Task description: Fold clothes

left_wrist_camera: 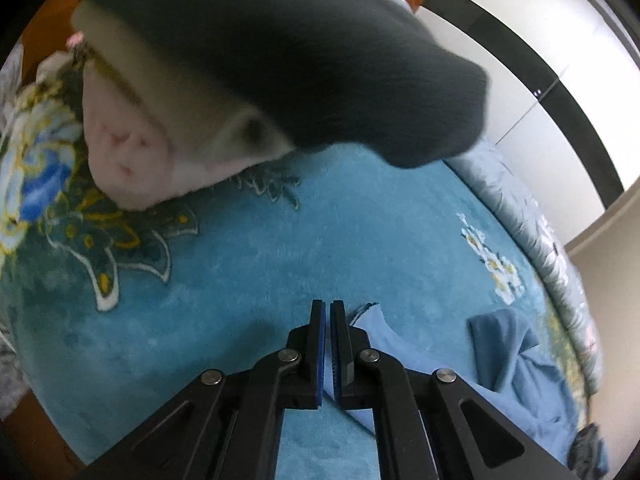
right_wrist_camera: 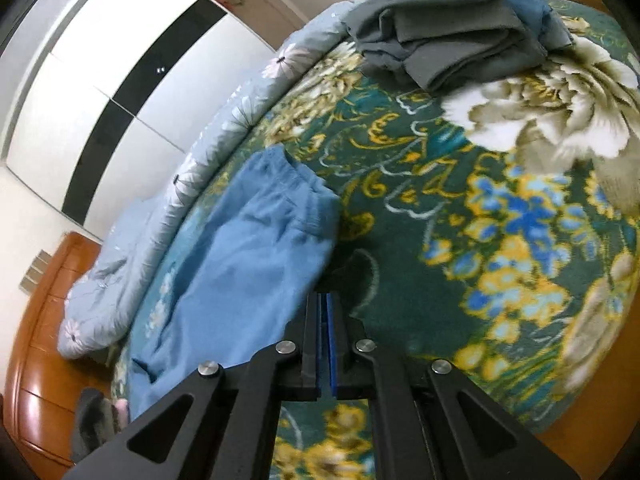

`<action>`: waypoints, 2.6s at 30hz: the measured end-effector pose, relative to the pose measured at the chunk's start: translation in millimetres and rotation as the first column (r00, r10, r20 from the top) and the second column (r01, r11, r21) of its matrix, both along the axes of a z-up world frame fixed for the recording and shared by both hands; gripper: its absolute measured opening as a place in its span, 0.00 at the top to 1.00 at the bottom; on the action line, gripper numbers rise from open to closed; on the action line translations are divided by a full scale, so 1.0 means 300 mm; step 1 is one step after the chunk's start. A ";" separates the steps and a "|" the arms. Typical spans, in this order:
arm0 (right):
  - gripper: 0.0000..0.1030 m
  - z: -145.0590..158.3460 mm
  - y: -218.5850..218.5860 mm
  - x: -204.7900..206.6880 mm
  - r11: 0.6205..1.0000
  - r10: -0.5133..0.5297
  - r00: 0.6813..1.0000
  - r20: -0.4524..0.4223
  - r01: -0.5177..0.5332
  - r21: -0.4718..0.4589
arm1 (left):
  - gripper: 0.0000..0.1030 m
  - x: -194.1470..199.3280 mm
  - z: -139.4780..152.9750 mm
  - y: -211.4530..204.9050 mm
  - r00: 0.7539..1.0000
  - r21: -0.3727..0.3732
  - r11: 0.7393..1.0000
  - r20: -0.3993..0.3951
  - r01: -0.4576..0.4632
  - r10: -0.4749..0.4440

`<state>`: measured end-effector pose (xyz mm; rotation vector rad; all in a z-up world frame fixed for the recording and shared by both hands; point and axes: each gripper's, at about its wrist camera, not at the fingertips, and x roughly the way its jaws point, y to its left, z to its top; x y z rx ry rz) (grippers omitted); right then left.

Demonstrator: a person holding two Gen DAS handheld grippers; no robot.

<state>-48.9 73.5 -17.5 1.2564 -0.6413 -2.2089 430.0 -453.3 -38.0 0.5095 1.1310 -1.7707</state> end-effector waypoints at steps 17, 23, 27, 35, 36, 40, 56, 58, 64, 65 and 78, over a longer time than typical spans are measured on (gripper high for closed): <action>0.97 -0.048 -0.172 0.002 0.995 0.097 0.995 0.027 -0.097 0.010 | 0.84 -0.027 0.011 0.001 1.000 -0.005 1.000 -0.008 0.007 -0.008; 0.98 -0.017 -0.092 -0.018 0.996 0.046 0.999 -0.014 -0.045 0.082 | 0.77 -0.022 0.015 -0.003 1.000 -0.010 1.000 -0.024 -0.004 0.003; 0.98 -0.061 -0.073 -0.033 0.995 0.030 0.999 0.046 -0.034 0.094 | 0.75 -0.031 0.016 -0.002 0.999 -0.009 1.000 -0.034 0.002 -0.002; 0.92 -0.058 -0.072 -0.021 0.993 -0.013 0.999 0.046 0.008 0.119 | 0.63 -0.056 0.006 -0.004 0.997 0.013 0.999 -0.049 0.052 -0.051; 0.89 -0.041 -0.062 -0.013 0.991 -0.030 0.999 0.026 0.027 0.133 | 0.62 -0.062 0.007 -0.002 0.997 0.014 0.998 -0.052 0.059 -0.058; 0.59 0.065 -0.002 0.044 0.962 -0.179 0.975 -0.129 0.201 0.186 | 0.55 -0.103 0.013 0.009 0.993 0.007 0.994 -0.050 0.110 -0.109; 0.13 0.148 -0.844 0.078 0.886 0.464 0.822 -0.332 -0.427 0.180 | 0.37 -0.609 0.051 0.132 0.816 -0.014 0.819 0.100 0.574 -0.570; 0.13 0.137 -0.893 0.088 0.866 0.500 0.792 -0.350 -0.467 0.178 | 0.37 -0.675 0.036 0.143 0.786 0.004 0.793 0.138 0.609 -0.603; 0.01 0.111 -0.876 0.133 0.851 0.519 0.719 -0.463 -0.487 0.197 | 0.38 -0.787 0.018 0.159 0.728 0.015 0.747 0.210 0.665 -0.652; 0.01 0.117 -0.870 0.136 0.850 0.521 0.714 -0.467 -0.485 0.206 | 0.41 -0.799 0.016 0.161 0.721 0.013 0.740 0.216 0.672 -0.658; 0.01 0.083 -0.827 0.112 0.875 0.475 0.760 -0.443 -0.461 0.148 | 0.95 -0.763 0.156 -0.083 0.813 0.039 0.813 -0.012 0.582 -0.582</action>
